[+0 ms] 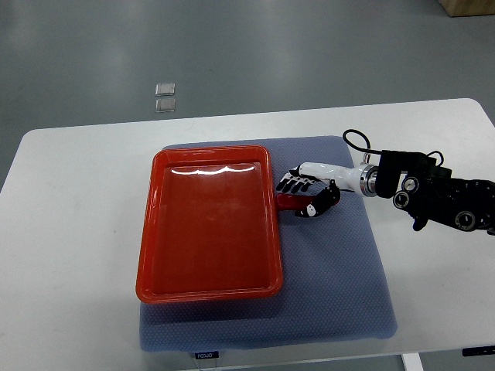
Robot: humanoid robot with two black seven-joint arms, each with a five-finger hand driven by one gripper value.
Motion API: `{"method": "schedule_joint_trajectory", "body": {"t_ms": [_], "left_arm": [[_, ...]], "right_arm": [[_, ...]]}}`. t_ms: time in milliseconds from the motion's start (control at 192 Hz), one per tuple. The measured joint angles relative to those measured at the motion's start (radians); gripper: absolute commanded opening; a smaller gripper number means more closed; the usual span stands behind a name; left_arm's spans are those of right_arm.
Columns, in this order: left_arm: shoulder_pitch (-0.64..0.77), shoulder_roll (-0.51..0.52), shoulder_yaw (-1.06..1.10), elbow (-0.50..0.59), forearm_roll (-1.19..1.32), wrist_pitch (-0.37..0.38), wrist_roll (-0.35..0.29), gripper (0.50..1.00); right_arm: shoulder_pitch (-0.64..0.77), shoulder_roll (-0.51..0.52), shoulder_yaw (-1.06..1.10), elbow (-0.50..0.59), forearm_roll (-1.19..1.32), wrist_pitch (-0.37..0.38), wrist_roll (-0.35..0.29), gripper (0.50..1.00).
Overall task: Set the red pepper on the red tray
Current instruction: 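Close the right hand's fingers around the red pepper, then lift the pepper with the right hand and carry it over the tray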
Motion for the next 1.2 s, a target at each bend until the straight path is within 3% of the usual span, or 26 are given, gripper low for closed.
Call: {"method": "schedule_joint_trajectory", "body": {"t_ms": [229,318,677,964,1198], "left_arm": [[0.000,0.000,0.001,0.000,0.000,0.000,0.000,1.000],[0.000,0.000,0.001,0.000,0.000,0.000,0.000,1.000],[0.000,0.000,0.000,0.001,0.000,-0.001,0.000,1.000],[0.000,0.000,0.001,0.000,0.000,-0.001,0.000,1.000],[0.000,0.000,0.002,0.000,0.000,-0.001,0.000,1.000]], "right_arm": [[-0.008,0.001,-0.003,-0.001,-0.009,-0.017,0.000,0.545],[-0.008,0.001,-0.004,-0.001,-0.014,-0.019,0.000,0.500],[0.011,-0.031,0.001,0.000,-0.011,-0.019,0.001,0.500],[0.138,-0.071,0.004,0.007,0.007,-0.006,0.005,0.500],[0.216,-0.030,0.000,0.006,0.047,0.005,0.008,0.500]]}}
